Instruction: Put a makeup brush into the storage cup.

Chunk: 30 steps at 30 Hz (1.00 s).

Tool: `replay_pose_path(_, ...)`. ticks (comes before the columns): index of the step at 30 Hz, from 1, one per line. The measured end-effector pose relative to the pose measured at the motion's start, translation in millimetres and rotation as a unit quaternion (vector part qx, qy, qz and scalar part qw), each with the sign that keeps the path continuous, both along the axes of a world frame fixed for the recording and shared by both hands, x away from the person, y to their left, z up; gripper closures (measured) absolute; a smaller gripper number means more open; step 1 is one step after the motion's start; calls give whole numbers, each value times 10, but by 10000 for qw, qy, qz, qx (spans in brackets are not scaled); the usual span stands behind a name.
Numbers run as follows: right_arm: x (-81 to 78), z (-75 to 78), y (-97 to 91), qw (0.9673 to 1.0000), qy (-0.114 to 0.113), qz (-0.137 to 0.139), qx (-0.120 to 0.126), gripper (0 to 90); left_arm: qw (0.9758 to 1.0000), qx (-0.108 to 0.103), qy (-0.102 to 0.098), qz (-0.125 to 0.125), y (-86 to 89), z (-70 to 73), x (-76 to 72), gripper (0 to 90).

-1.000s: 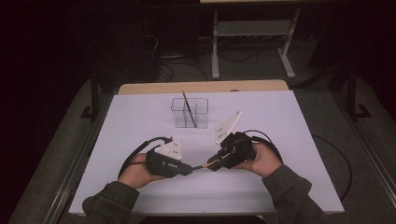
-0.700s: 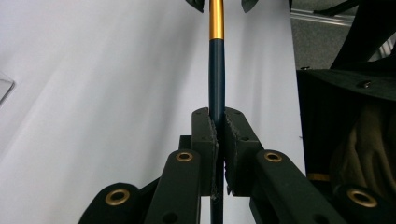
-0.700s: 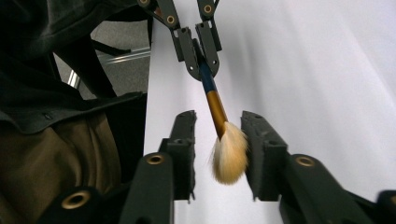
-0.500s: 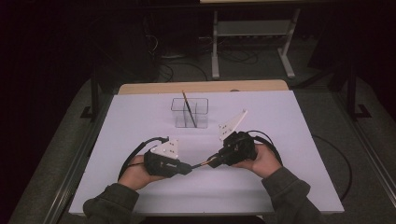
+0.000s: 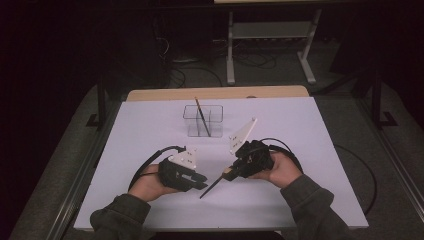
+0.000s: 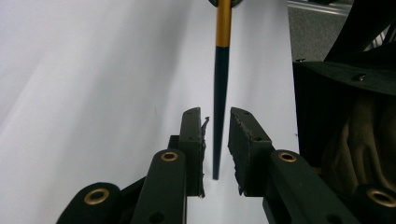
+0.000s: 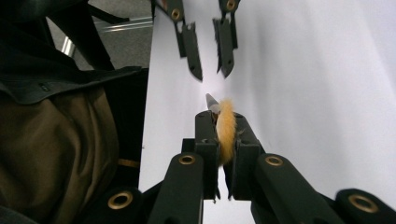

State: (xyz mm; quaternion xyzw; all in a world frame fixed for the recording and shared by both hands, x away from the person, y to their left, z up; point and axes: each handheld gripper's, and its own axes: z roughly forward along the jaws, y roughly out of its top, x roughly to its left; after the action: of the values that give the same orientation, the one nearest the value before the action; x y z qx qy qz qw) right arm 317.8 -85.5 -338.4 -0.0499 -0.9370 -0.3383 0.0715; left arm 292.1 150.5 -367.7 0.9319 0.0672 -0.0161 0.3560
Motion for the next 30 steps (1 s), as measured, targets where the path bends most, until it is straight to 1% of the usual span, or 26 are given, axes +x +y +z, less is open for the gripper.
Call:
replay_pose_path(1,-5,13,6,10000,-19,-7,-11,841,10000,35,12,-22,-16,-5,-3,744)
replay_pose_path(2,-7,25,11,10000,-39,28,22,841,10000,28,-11,-48,-26,-7,0,736)
replay_pose_path(3,-5,30,13,10000,-71,28,43,841,10000,45,9,-54,-38,-11,-4,735)
replay_pose_path(8,-14,71,9,9999,-81,24,92,841,9999,37,39,-97,-76,-19,-7,745)
replay_pose_path(11,-13,98,10,9997,-180,46,158,841,9999,66,46,-145,-93,-23,0,767)
replay_pose_path(14,-21,125,18,9996,-187,70,198,841,9999,50,20,-156,-108,-26,2,823)
replay_pose_path(17,-27,147,28,9994,-228,101,237,841,9999,16,22,-162,-119,-27,4,831)
replay_pose_path(20,-35,152,31,9993,-241,98,271,841,9999,21,46,-146,-122,-25,10,840)
replay_pose_path(22,-43,153,33,9992,-218,85,322,841,10000,4,-5,-91,-124,-23,10,842)
replay_pose_path(23,-42,158,31,9991,-270,78,322,840,10000,-31,10,-90,-124,-22,11,842)
replay_pose_path(25,-39,162,24,9989,-257,66,391,839,10000,-86,-4,-24,-122,-16,10,843)
replay_pose_path(26,-34,170,17,9986,-320,50,408,837,9999,-113,6,-14,-120,-14,11,843)
replay_pose_path(27,-35,173,14,9986,-316,33,431,827,9999,-158,24,33,-117,-10,11,843)
replay_pose_path(28,-34,179,8,9983,-330,-23,481,798,9998,-172,15,68,-113,-5,14,843)
replay_pose_path(29,-28,178,3,9980,-274,-51,573,768,9998,-183,9,103,-108,-1,19,843)
replay_pose_path(30,-25,176,3,9977,-305,-91,600,733,9997,-200,2,112,-106,-1,21,843)
